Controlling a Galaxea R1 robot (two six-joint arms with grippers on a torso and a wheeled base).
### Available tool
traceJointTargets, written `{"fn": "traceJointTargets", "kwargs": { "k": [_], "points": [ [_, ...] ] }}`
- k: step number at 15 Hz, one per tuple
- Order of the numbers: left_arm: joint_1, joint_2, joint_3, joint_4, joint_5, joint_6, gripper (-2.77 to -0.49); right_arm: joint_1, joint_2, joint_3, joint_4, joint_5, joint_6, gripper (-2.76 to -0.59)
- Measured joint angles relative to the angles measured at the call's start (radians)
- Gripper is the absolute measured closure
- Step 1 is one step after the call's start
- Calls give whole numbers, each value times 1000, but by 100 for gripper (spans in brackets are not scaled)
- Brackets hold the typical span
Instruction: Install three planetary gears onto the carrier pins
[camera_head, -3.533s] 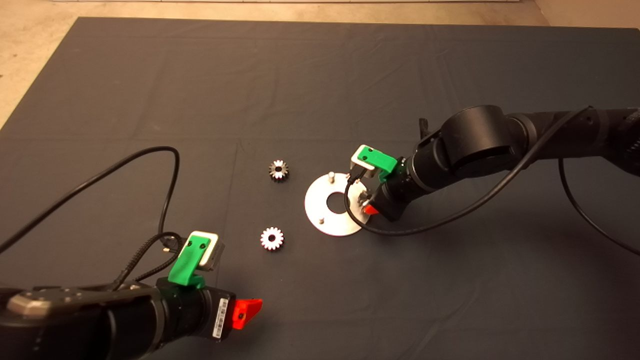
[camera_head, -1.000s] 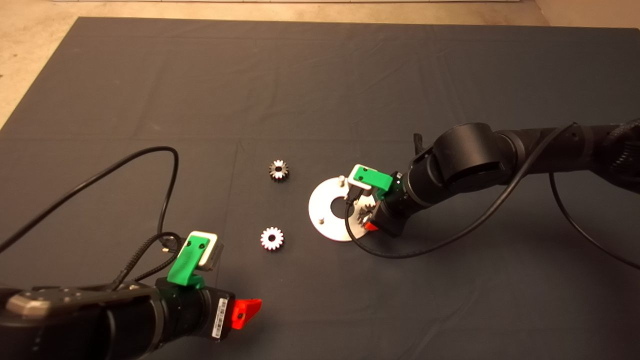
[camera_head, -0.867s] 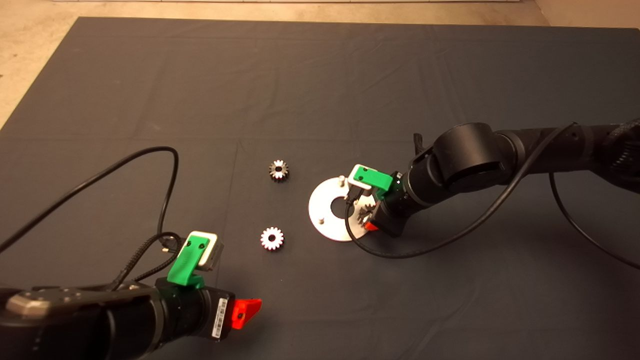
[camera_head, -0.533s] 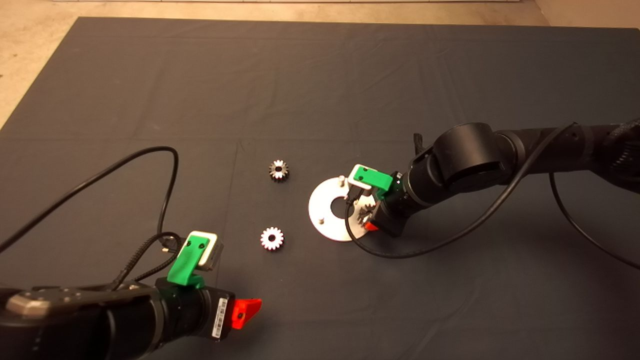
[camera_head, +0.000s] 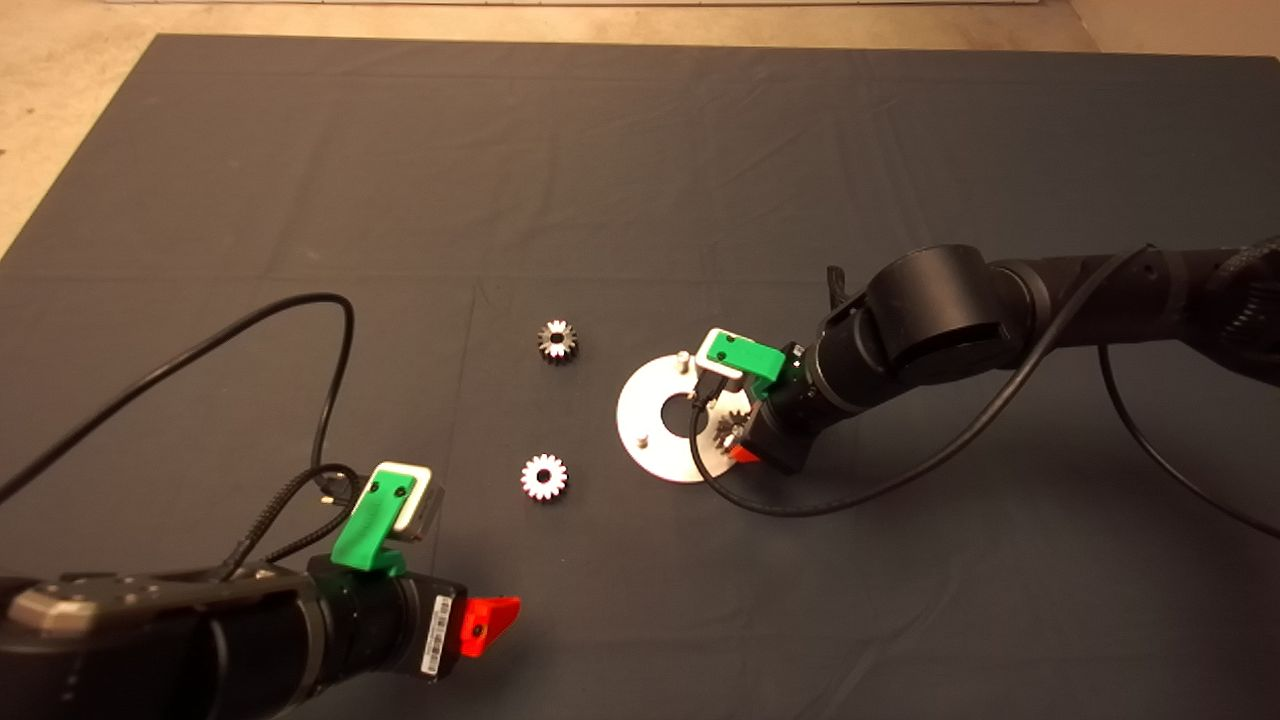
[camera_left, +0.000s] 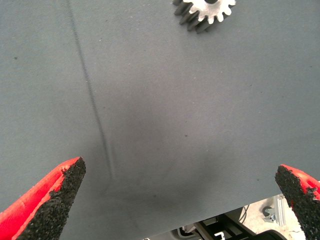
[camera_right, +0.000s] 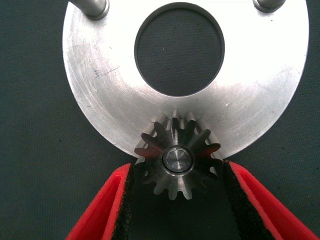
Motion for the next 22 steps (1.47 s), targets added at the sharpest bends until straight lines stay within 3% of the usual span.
{"fn": "traceJointTargets", "kwargs": {
  "k": [4,6,8,10,12,13,16,19,20,22],
  "points": [
    [0,0,0,0,0,0,-275,8,1,0,0,-20,0,-143],
    [0,0,0,0,0,0,-275,8,5,2,0,-36,0,-158],
    [0,-1,0,0,0,0,-275,15,8,10,1,-78,1,-166],
    [0,0,0,0,0,0,-275,30,7,48,3,-103,2,-172],
    [0,0,0,0,0,0,-275,32,4,69,13,-110,4,-180],
    [0,-1,0,0,0,0,-275,32,1,86,30,-129,4,-182],
    [0,0,0,0,0,0,-275,42,-47,103,44,-160,9,-201],
    [0,-1,0,0,0,0,-275,47,-102,124,50,-172,23,-202],
    [0,0,0,0,0,0,-275,47,-122,129,51,-179,52,-202],
    [0,0,0,0,0,1,-275,47,-182,158,51,-178,138,-202]
  ]
}}
